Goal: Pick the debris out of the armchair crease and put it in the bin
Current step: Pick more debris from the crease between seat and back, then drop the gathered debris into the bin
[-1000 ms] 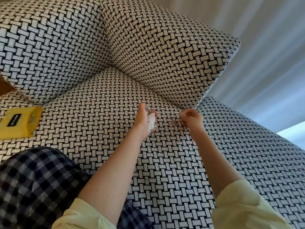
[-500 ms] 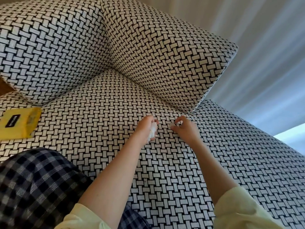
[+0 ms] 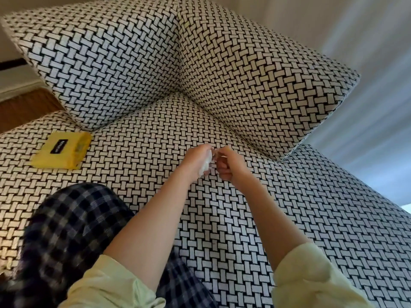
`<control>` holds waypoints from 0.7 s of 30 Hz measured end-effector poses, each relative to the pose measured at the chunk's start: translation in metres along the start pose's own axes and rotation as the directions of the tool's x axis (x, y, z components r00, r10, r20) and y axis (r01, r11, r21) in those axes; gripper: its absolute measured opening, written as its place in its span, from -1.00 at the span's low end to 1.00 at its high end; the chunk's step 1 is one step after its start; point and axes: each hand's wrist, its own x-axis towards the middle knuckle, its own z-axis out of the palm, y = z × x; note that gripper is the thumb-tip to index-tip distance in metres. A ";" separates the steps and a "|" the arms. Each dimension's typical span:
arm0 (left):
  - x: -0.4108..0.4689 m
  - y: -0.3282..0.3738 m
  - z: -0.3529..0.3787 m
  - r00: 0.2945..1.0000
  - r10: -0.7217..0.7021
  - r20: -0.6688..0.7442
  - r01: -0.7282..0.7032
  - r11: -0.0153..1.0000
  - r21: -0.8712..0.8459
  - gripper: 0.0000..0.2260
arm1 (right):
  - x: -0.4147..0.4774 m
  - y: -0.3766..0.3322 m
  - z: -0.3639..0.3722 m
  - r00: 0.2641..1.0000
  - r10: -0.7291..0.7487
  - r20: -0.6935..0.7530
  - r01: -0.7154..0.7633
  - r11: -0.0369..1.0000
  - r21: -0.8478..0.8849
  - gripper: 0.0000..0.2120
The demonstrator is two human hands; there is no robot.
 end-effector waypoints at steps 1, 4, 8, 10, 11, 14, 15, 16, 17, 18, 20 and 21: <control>-0.002 0.006 -0.008 1.000 0.016 -0.018 -0.015 1.000 0.008 -0.83 | 0.003 -0.003 0.005 0.999 -0.012 0.034 0.008 0.995 0.096 -0.70; -0.008 0.022 -0.043 0.996 0.061 -0.062 -0.059 0.998 0.026 -0.79 | 0.012 -0.013 0.033 0.993 -0.063 0.095 0.036 0.966 0.258 -0.71; -0.011 0.033 -0.085 0.988 0.090 -0.128 -0.075 0.990 0.122 -0.84 | 0.020 -0.021 0.066 0.992 -0.078 0.103 0.049 0.965 0.258 -0.73; -0.010 0.038 -0.109 0.977 0.126 -0.172 -0.098 0.982 0.159 -0.83 | 0.023 -0.024 0.087 0.992 -0.070 0.110 0.040 0.967 0.252 -0.75; -0.010 0.041 -0.116 0.970 0.145 -0.197 -0.109 0.978 0.179 -0.81 | 0.023 -0.025 0.093 0.991 -0.075 0.115 0.042 0.964 0.264 -0.76; -0.008 0.047 -0.147 0.925 0.224 -0.308 -0.146 0.955 0.256 -0.77 | 0.025 -0.028 0.128 0.979 -0.098 0.176 0.045 0.959 0.280 -0.75; -0.008 0.047 -0.156 0.907 0.236 -0.347 -0.134 0.946 0.294 -0.76 | 0.025 -0.029 0.138 0.977 -0.100 0.186 0.048 0.962 0.268 -0.74; -0.009 0.047 -0.165 0.883 0.264 -0.388 -0.126 0.930 0.345 -0.76 | 0.026 -0.030 0.147 0.976 -0.097 0.192 0.047 0.967 0.249 -0.74; -0.008 0.044 -0.177 0.860 0.289 -0.421 -0.120 0.916 0.383 -0.77 | 0.027 -0.030 0.158 0.976 -0.084 0.199 0.036 0.971 0.236 -0.74; -0.006 0.041 -0.188 0.842 0.308 -0.444 -0.121 0.908 0.400 -0.79 | 0.029 -0.031 0.167 0.977 -0.066 0.201 0.018 0.972 0.235 -0.74; -0.005 0.037 -0.209 0.793 0.358 -0.494 -0.099 0.875 0.475 -0.80 | 0.036 -0.031 0.187 0.981 -0.002 0.195 -0.047 0.968 0.247 -0.75; -0.006 0.034 -0.218 0.770 0.379 -0.514 -0.047 0.836 0.547 -0.83 | 0.040 -0.030 0.198 0.979 0.043 0.199 -0.092 0.966 0.242 -0.76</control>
